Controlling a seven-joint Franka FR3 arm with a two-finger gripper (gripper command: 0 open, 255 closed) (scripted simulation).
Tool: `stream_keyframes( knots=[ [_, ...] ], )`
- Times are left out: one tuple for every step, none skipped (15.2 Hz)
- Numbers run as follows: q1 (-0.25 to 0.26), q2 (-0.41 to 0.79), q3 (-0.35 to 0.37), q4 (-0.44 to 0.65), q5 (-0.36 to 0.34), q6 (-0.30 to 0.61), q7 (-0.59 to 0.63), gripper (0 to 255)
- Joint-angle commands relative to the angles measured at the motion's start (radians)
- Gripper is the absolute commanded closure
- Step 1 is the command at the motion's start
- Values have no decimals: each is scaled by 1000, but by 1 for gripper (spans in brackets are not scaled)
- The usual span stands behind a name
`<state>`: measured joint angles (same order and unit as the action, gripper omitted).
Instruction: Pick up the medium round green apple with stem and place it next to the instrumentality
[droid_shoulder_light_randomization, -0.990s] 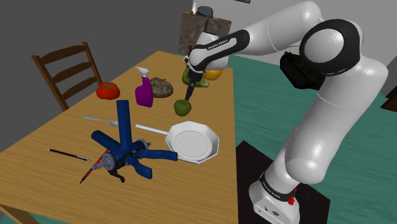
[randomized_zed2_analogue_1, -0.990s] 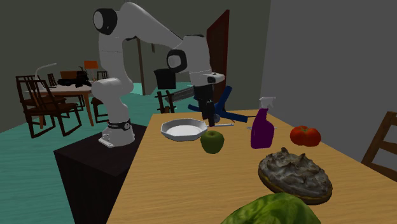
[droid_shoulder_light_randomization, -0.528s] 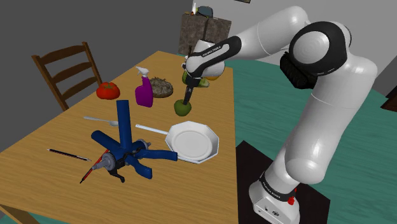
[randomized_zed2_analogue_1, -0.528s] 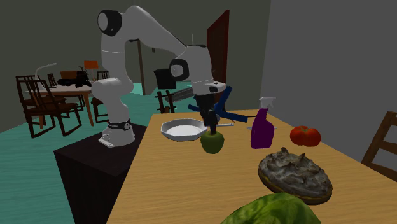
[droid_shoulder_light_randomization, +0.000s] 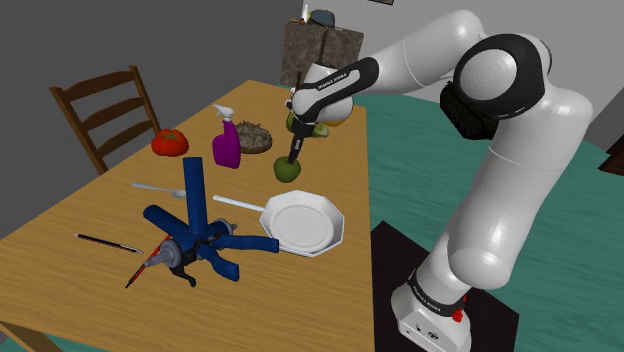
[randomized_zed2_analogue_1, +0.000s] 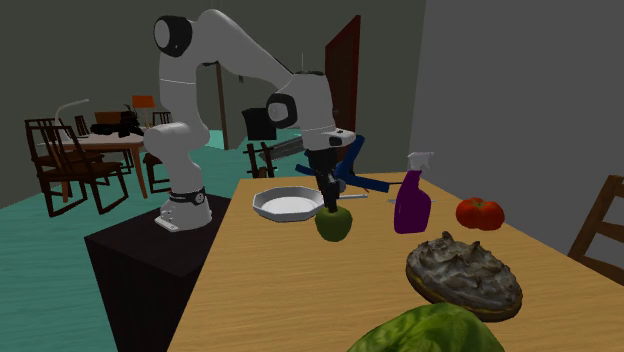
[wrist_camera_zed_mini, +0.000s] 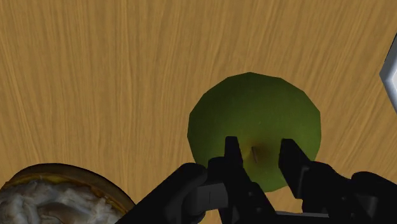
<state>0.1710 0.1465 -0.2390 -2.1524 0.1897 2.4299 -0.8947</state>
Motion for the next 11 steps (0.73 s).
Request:
stream_keyframes(
  knots=[
    [0, 0, 0, 0, 0, 0, 0, 255],
    [0, 0, 0, 0, 0, 0, 0, 255],
    [0, 0, 0, 0, 0, 0, 0, 255],
    [0, 0, 0, 0, 0, 0, 0, 255],
    [0, 0, 0, 0, 0, 0, 0, 255],
    [0, 0, 0, 0, 0, 0, 0, 255],
    [0, 0, 0, 0, 0, 0, 0, 255],
    [0, 0, 0, 0, 0, 0, 0, 255],
    [1, -8, -1, 4, -5, -12, 4, 255],
    [1, -16, -2, 9, -10, -24, 9, 255],
    [2, -24, -3, 14, -15, -36, 13, 255]
  ],
)
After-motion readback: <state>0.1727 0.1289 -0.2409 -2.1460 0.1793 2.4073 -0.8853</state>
